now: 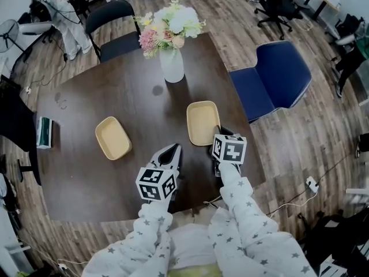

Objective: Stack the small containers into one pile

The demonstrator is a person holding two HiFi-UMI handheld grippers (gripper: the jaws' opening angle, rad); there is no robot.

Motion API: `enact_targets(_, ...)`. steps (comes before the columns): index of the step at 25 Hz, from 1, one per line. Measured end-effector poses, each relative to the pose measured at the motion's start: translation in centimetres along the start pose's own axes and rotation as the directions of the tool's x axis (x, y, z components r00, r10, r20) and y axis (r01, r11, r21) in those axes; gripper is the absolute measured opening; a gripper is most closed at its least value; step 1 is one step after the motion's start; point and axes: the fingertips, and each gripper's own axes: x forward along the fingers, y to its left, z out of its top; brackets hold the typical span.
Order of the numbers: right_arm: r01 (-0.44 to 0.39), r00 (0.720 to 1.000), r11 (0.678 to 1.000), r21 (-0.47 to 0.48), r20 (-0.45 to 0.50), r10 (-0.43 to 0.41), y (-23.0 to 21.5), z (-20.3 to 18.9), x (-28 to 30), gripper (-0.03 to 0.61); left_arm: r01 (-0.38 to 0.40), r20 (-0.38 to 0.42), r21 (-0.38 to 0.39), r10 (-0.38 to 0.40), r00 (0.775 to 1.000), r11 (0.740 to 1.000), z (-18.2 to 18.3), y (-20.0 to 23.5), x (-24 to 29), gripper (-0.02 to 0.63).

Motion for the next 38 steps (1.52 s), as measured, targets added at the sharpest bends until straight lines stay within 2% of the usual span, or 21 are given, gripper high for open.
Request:
enact_targets(8,-0.061,0.997,0.998,-0.008,0.051,0.062,2.2,1.5,-1.4,0.034,-0.049,0.061,-0.009,0.050,0.997,0.999,0.8,0.7,-2.3,0.025)
enact_targets(14,-0.155,0.984,0.988,-0.028,0.081,0.157,5.7,2.8,-2.0,0.034,-0.123,0.123,-0.038,0.126,0.984,0.992,1.2,2.2,-5.3,0.025)
enact_targets(28,-0.320,0.944,0.939,-0.123,0.048,0.328,18.3,3.4,-1.0,0.034,-0.280,0.181,-0.140,0.303,0.936,0.950,0.9,9.8,-14.8,0.025)
enact_targets(38,-0.400,0.912,0.902,-0.161,0.022,0.409,27.4,2.8,0.2,0.034,-0.327,0.188,-0.174,0.357,0.915,0.929,0.3,15.5,-20.0,0.025)
